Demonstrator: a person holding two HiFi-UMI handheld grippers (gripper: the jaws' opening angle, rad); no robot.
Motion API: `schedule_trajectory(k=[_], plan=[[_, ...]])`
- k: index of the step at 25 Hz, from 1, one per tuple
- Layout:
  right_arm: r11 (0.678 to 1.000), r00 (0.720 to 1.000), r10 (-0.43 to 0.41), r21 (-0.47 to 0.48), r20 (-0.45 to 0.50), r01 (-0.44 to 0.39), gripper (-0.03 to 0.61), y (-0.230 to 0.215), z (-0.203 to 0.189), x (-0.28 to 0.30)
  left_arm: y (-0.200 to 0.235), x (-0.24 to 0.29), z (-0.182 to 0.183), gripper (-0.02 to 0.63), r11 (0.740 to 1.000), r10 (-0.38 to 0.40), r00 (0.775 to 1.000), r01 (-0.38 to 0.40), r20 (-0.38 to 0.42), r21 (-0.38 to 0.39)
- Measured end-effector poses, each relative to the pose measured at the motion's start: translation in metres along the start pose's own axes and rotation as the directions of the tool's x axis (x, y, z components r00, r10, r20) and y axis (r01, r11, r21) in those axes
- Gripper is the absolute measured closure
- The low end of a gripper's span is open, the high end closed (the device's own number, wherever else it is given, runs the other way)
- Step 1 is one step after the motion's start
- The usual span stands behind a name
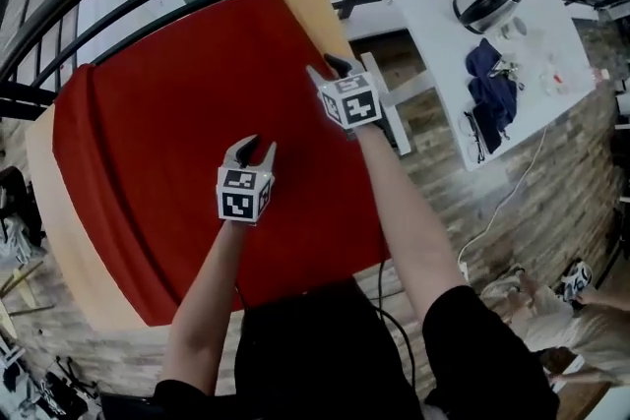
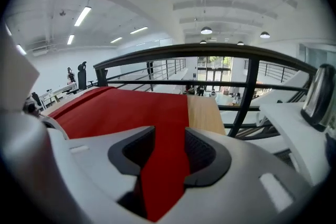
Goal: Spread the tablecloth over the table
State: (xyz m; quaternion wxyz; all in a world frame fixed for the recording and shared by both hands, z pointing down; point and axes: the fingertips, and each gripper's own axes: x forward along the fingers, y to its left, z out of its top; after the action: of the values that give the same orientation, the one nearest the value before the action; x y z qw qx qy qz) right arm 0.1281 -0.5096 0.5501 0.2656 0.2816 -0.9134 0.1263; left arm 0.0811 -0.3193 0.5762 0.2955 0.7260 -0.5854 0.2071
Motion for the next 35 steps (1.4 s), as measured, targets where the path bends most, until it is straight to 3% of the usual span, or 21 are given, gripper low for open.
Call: schedule_trajectory(k=[3, 6, 8, 10, 11, 13, 15, 18, 20, 21, 24, 27, 28, 29, 30, 32, 33, 35], plan=[[1.000, 0.998, 0.021, 0.016, -0.057, -0.020, 0.388, -0.023, -0.011, 0.043, 0.006, 0.012, 0.011, 0.495, 0.999, 0.037, 0.999, -0.037, 0.020, -0.026], [0.995, 0.995, 0.042, 0.090, -0.095, -0.034, 0.388, -0.035, -0.018, 0.067, 0.016, 0.016, 0.023, 0.497, 0.998, 0.048, 0.998, -0.046, 0.041, -0.048], [0.991, 0.985, 0.071, 0.121, -0.156, -0.052, 0.435, -0.032, -0.023, 0.076, 0.028, 0.019, 0.032, 0.500, 0.998, 0.053, 0.998, -0.051, 0.046, -0.046], [0.988, 0.975, 0.119, 0.115, -0.189, -0.099, 0.565, -0.021, -0.020, 0.078, 0.042, 0.022, 0.042, 0.500, 0.997, 0.064, 0.997, -0.062, 0.050, -0.045], [0.987, 0.975, 0.143, 0.101, -0.172, -0.127, 0.566, -0.012, -0.013, 0.076, 0.050, 0.023, 0.049, 0.500, 0.996, 0.074, 0.996, -0.071, 0.056, -0.050], [0.984, 0.980, 0.179, 0.005, -0.090, -0.179, 0.566, 0.016, 0.010, 0.063, 0.070, 0.022, 0.066, 0.500, 0.993, 0.100, 0.992, -0.094, 0.079, -0.073], [0.957, 0.970, 0.242, -0.161, -0.019, -0.242, 0.566, 0.066, 0.028, 0.041, 0.093, 0.016, 0.089, 0.500, 0.988, 0.126, 0.985, -0.114, 0.116, -0.103], [0.847, 0.928, 0.368, -0.394, -0.053, -0.358, 0.566, 0.157, 0.016, 0.017, 0.122, 0.005, 0.126, 0.470, 0.984, 0.154, 0.974, -0.136, 0.163, -0.115], [0.786, 0.907, 0.409, -0.468, -0.099, -0.405, 0.566, 0.201, -0.005, 0.007, 0.130, 0.005, 0.140, 0.435, 0.987, 0.157, 0.976, -0.148, 0.152, -0.067], [0.774, 0.902, 0.418, -0.476, -0.113, -0.418, 0.566, 0.215, -0.015, 0.003, 0.129, 0.010, 0.141, 0.418, 0.988, 0.152, 0.980, -0.150, 0.126, -0.027], [0.782, 0.893, 0.429, -0.439, -0.134, -0.442, 0.566, 0.237, -0.041, -0.005, 0.118, 0.038, 0.122, 0.330, 0.983, 0.130, 0.991, -0.126, -0.022, 0.136], [0.792, 0.890, 0.433, -0.411, -0.144, -0.452, 0.566, 0.253, -0.055, -0.011, 0.119, 0.062, 0.078, 0.291, 0.934, 0.175, 0.965, -0.100, -0.197, 0.343], [0.795, 0.889, 0.436, -0.401, -0.143, -0.455, 0.566, 0.257, -0.057, -0.014, 0.127, 0.064, 0.065, 0.356, 0.916, 0.212, 0.951, -0.113, -0.225, 0.384], [0.798, 0.887, 0.439, -0.393, -0.142, -0.457, 0.566, 0.261, -0.057, -0.016, 0.135, 0.061, 0.057, 0.476, 0.912, 0.240, 0.944, -0.140, -0.224, 0.386], [0.797, 0.886, 0.442, -0.390, -0.141, -0.460, 0.566, 0.265, -0.058, -0.020, 0.143, 0.054, 0.055, 0.602, 0.924, 0.251, 0.948, -0.174, -0.195, 0.341], [0.788, 0.882, 0.452, -0.404, -0.135, -0.465, 0.566, 0.272, -0.057, -0.029, 0.154, 0.022, 0.064, 0.606, 0.964, 0.238, 0.969, -0.227, -0.072, 0.135], [0.778, 0.878, 0.462, -0.417, -0.128, -0.470, 0.566, 0.276, -0.056, -0.036, 0.159, -0.002, 0.067, 0.605, 0.970, 0.243, 0.970, -0.243, 0.000, 0.011], [0.743, 0.858, 0.499, -0.449, -0.121, -0.496, 0.566, 0.290, -0.055, -0.054, 0.170, -0.055, 0.052, 0.604, 0.942, 0.295, 0.951, -0.272, 0.097, -0.196]])
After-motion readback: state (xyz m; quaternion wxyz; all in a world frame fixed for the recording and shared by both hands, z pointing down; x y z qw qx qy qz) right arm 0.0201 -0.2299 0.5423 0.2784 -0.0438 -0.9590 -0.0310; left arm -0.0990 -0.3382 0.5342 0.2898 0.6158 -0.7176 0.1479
